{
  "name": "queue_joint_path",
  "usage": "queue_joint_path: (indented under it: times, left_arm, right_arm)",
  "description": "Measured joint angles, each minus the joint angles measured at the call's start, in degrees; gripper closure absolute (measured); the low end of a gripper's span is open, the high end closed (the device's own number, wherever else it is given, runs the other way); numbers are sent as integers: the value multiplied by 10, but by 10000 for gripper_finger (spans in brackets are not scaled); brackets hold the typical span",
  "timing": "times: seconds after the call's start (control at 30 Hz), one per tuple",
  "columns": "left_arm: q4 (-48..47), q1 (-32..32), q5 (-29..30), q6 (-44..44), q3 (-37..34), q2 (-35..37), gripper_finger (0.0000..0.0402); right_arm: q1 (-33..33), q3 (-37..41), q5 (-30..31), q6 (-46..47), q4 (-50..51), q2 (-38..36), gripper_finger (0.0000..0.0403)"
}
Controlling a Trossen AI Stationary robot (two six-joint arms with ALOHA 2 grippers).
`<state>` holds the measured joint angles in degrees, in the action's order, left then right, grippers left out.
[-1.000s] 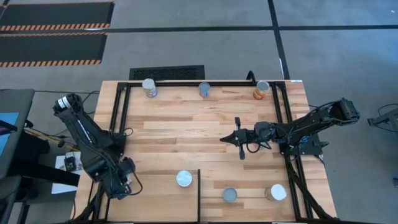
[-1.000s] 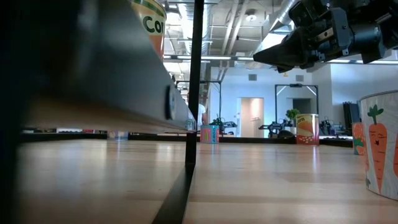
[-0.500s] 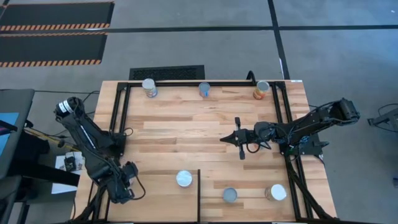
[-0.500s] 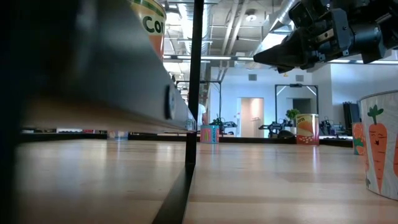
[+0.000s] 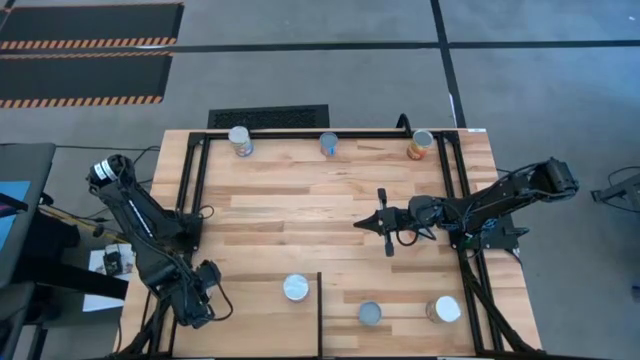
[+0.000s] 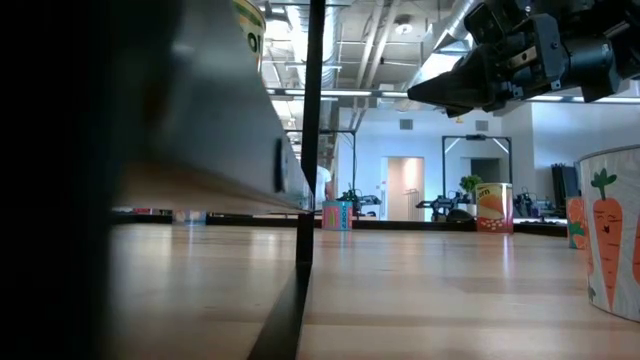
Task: Pick and place cans onto a shelf
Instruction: Put the canned green peas on the shelf, then put the top canned peaches onto the shelf
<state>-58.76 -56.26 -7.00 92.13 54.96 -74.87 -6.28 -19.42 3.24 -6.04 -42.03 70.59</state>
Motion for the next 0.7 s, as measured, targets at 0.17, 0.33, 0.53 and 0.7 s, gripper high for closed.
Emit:
queue_joint_path:
  times: [0.17, 0.33, 0.53, 0.7]
  left_arm:
    - [-2, 7, -1, 1, 0, 22, 306]
    - [-4, 23, 18, -24, 0, 47, 304]
    - [-13, 84, 117, -107, 0, 87, 314]
    - [-56, 205, 189, -266, 0, 120, 323]
  right_arm:
    - [0, 0, 0, 0, 0, 0, 395]
    - [0, 0, 0, 0, 0, 0, 395]
    - [0, 0, 0, 0, 0, 0, 395]
    - [0, 0, 0, 0, 0, 0, 395]
